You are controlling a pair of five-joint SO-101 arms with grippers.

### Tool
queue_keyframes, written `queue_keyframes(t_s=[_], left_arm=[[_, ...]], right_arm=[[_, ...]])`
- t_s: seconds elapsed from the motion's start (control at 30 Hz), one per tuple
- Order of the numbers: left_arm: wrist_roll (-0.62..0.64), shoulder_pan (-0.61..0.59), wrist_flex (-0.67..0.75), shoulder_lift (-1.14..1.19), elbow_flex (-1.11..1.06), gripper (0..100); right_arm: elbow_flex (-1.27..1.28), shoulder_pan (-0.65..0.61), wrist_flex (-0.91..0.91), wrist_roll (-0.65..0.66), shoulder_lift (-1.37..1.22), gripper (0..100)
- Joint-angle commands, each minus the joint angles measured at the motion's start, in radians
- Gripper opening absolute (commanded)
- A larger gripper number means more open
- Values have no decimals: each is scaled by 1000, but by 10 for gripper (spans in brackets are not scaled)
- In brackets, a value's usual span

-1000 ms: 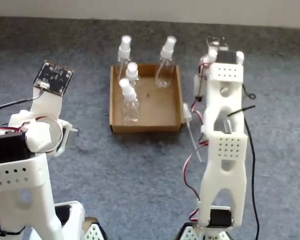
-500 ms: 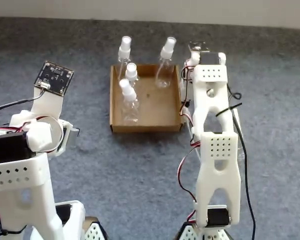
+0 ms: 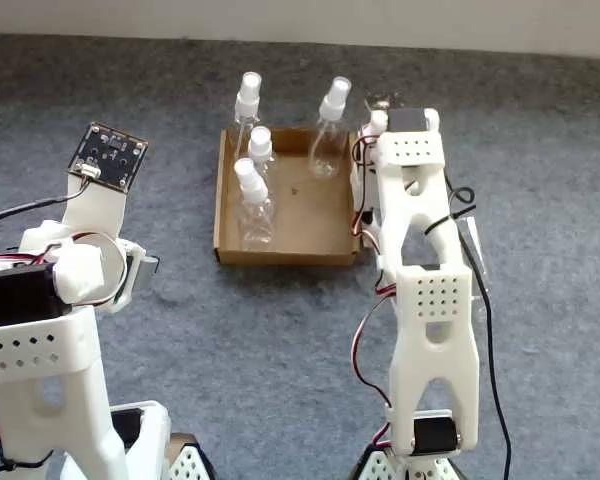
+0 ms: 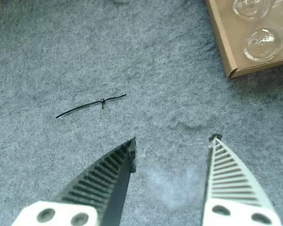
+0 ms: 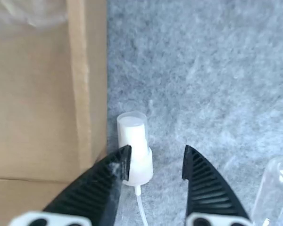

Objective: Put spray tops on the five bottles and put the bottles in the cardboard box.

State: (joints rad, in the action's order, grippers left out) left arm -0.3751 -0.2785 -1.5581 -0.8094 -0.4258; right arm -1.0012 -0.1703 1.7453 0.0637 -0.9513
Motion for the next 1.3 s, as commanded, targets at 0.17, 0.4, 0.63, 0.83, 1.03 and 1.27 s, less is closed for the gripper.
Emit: queue_keyframes(t_s=[0.17, 0.4, 0.63, 0.83, 1.03, 1.27], left_arm=[[6, -16, 11, 2, 5, 234], [8, -15, 11, 2, 5, 234], [11, -12, 11, 2, 5, 234], [9, -16, 11, 2, 5, 235], [8, -16, 12, 2, 5, 235], [8, -16, 14, 2, 5, 235]], right_arm=[[102, 10, -50, -5, 44, 160], [102, 96, -42, -2, 44, 159], [104, 90, -1, 0, 44, 159], [93, 79, 2, -8, 54, 159], [5, 71, 19, -8, 131, 159], [62, 18, 21, -2, 151, 159]])
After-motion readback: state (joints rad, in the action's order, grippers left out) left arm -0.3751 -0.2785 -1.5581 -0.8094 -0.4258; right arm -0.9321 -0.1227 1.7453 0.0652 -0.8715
